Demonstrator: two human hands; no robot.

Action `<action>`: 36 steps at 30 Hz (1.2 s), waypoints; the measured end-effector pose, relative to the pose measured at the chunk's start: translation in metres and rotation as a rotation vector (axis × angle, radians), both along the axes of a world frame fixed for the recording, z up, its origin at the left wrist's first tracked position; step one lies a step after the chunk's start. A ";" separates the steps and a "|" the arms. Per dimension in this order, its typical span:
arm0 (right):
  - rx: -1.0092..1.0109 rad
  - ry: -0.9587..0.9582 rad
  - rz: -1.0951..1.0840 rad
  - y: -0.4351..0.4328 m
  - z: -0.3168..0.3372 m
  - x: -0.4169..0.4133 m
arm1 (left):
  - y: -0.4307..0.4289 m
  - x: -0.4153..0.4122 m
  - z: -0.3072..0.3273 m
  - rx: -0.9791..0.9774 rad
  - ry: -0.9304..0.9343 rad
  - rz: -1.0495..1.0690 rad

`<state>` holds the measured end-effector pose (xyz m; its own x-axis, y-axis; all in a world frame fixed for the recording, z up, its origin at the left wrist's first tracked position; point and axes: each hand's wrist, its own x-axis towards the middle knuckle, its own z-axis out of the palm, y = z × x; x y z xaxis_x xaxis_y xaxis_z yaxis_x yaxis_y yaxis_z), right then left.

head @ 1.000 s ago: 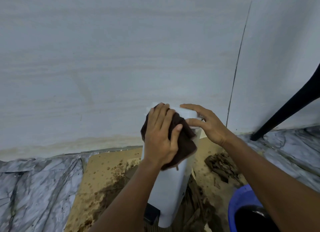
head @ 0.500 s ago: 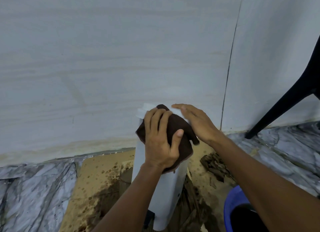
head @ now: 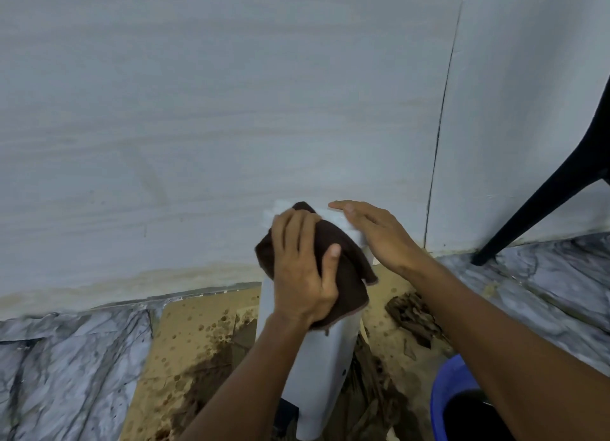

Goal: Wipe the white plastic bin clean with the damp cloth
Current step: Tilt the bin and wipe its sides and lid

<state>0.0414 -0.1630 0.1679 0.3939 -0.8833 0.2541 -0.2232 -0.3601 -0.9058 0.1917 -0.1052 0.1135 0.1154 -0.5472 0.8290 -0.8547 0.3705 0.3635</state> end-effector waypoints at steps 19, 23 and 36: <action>-0.009 -0.009 -0.025 -0.004 -0.004 -0.002 | 0.040 -0.015 -0.077 0.196 0.393 0.251; -0.089 0.031 -0.029 0.000 -0.003 0.000 | 0.038 -0.028 -0.067 0.255 0.396 0.302; -0.110 0.010 -0.048 -0.004 -0.006 0.007 | 0.056 -0.015 -0.088 0.512 1.092 0.653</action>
